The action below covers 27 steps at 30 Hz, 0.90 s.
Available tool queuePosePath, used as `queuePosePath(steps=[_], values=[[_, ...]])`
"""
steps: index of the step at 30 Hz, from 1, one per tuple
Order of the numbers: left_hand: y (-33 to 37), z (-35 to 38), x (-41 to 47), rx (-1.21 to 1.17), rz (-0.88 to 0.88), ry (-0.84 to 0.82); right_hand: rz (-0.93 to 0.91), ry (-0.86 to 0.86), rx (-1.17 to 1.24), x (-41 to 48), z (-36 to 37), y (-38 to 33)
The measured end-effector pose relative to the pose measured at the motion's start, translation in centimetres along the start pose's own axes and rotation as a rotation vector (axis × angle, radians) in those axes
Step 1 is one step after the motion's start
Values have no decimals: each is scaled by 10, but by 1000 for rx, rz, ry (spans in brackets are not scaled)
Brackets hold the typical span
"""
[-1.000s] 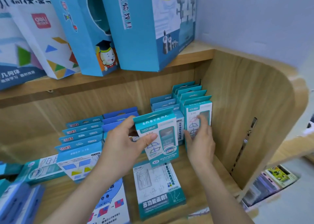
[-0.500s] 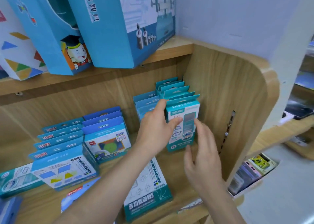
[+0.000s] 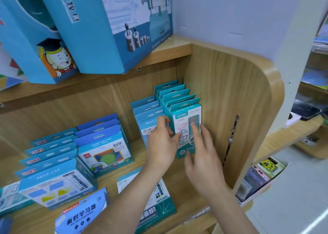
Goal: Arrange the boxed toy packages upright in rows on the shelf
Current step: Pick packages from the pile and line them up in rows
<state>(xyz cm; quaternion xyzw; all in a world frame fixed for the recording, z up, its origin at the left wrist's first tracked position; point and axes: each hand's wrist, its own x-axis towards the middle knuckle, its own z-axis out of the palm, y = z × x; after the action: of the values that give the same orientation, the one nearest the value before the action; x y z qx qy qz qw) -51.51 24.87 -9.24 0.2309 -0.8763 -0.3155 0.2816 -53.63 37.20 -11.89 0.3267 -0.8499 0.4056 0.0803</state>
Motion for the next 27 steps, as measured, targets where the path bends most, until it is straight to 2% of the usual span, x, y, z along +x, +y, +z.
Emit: queuePosePath(steps=[5, 8, 17, 22, 27], values=[[2, 2, -3, 63, 60, 35, -111, 56, -51, 13, -4, -4], [2, 2, -4, 122, 81, 46, -156, 29, -124, 24, -7, -9], [12, 4, 0, 367, 40, -65, -116, -55, -317, 48, -21, -22], [11, -2, -1, 367, 10, -71, -118, -46, -273, 47, -30, -25], [3, -17, -9, 326, 69, -18, -130, 42, -178, 40, -37, -30]])
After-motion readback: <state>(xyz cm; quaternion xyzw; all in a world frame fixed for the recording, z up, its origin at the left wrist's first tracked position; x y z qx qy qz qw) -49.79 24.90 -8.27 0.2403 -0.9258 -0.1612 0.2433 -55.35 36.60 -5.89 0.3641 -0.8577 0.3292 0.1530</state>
